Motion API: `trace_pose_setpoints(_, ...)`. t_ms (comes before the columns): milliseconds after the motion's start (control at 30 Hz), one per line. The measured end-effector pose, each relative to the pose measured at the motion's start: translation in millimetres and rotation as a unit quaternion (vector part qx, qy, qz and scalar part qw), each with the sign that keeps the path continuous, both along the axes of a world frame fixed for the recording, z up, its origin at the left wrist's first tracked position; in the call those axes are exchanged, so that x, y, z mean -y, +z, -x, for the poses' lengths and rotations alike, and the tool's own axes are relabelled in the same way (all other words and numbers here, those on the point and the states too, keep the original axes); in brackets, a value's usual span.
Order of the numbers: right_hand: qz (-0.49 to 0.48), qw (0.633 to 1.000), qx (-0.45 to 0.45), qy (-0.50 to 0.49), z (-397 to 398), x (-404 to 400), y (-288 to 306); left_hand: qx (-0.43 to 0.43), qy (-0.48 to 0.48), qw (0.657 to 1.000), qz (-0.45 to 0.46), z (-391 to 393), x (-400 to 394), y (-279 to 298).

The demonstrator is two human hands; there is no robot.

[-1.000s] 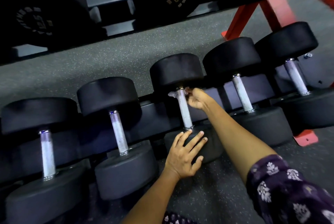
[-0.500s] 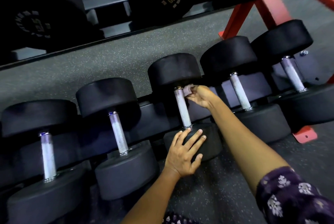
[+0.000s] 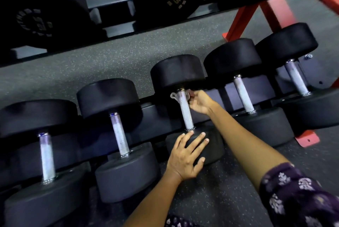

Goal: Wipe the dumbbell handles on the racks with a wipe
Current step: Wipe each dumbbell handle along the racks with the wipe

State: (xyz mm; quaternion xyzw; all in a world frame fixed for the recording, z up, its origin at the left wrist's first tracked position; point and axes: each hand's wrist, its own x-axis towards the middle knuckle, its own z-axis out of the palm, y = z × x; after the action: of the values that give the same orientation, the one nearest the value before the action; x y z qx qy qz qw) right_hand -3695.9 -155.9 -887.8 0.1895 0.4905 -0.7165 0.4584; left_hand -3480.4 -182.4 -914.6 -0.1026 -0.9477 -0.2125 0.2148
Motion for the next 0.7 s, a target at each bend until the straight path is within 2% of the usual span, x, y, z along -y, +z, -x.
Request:
trace_pose_setpoints(67,-0.008,0.999,-0.013,-0.042,1,7,-2,-0.003,0.002,1.000,0.001,0,1,0)
trace_pose_setpoints(300,-0.099,0.989,-0.097,0.045,-19,-28,-25,-0.004,-0.002,1.000,-0.002,0,0,-1)
trace_pose_setpoints(467,-0.011,0.999,-0.051,-0.017,-4,-11,-6,-0.005,-0.002,1.000,-0.002,0,1,1)
trace_pose_setpoints(533,-0.022,0.996,-0.078,-0.024,-3,-3,1,-0.004,-0.001,1.000,-0.005,-1,1,0)
trace_pose_setpoints(600,-0.049,0.993,-0.104,0.008,-11,-5,0,0.000,-0.003,1.000,-0.008,-1,1,-1)
trace_pose_setpoints(700,-0.052,0.990,-0.086,0.103,-24,-15,-1,0.005,-0.006,1.000,-0.007,-1,2,0)
